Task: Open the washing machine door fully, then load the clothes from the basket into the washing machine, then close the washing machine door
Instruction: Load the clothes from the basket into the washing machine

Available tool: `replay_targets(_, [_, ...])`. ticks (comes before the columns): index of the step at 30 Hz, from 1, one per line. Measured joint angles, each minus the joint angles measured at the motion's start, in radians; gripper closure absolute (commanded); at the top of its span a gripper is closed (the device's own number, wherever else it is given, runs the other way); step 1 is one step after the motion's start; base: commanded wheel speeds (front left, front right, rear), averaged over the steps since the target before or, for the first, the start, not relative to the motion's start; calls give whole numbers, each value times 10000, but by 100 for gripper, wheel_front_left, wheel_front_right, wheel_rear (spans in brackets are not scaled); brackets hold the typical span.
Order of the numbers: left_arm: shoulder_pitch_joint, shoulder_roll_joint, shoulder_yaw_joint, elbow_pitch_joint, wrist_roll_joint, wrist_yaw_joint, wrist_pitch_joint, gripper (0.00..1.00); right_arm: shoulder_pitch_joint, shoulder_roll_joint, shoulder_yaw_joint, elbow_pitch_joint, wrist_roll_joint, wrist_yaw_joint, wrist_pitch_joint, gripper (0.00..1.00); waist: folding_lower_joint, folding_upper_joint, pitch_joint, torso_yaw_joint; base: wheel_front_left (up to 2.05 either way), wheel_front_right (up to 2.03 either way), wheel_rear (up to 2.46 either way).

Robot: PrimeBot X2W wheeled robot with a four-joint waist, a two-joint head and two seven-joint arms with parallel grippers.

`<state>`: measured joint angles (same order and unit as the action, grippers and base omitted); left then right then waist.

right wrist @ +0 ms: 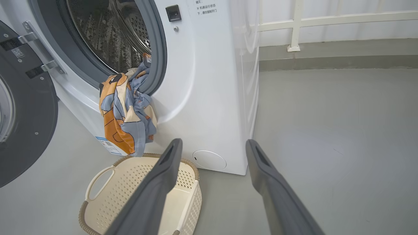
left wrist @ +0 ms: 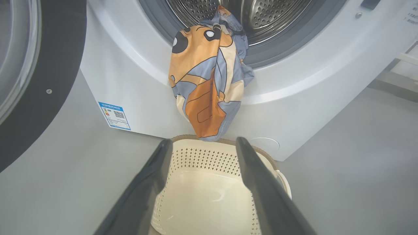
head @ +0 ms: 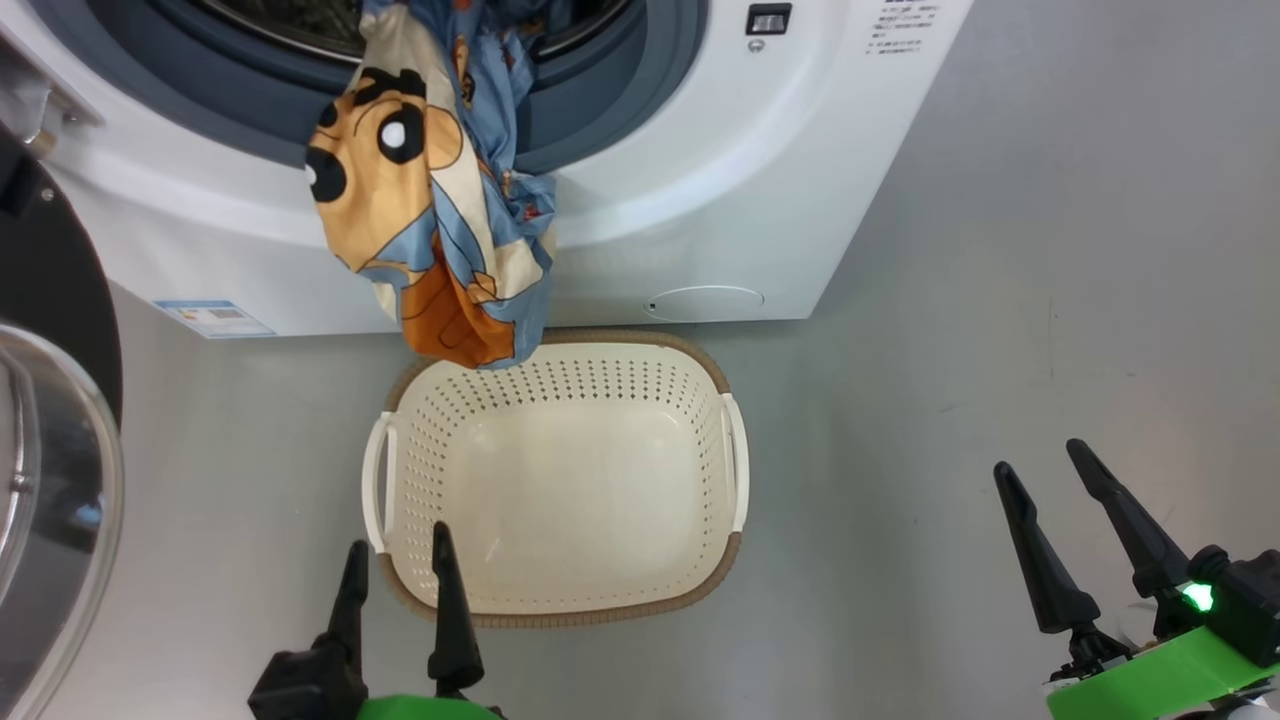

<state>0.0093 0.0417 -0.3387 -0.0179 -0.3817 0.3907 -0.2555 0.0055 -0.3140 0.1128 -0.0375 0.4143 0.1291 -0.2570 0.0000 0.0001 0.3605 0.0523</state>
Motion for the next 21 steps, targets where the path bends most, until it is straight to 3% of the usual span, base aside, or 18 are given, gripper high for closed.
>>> replay_targets(10, [-508, 6, 58, 541, -165, -8, 0, 0, -158, 52, 38, -121, 12, 0, 0, 0, 0, 0, 489, -328, 0, 0, 0])
replay_targets(21, [-3124, -19, 1442, 2378, -1620, -1335, 0, 0, -714, 81, 138, -138, 176, 0, 0, 0, 0, 0, 1424, -1090, 0, 0, 0])
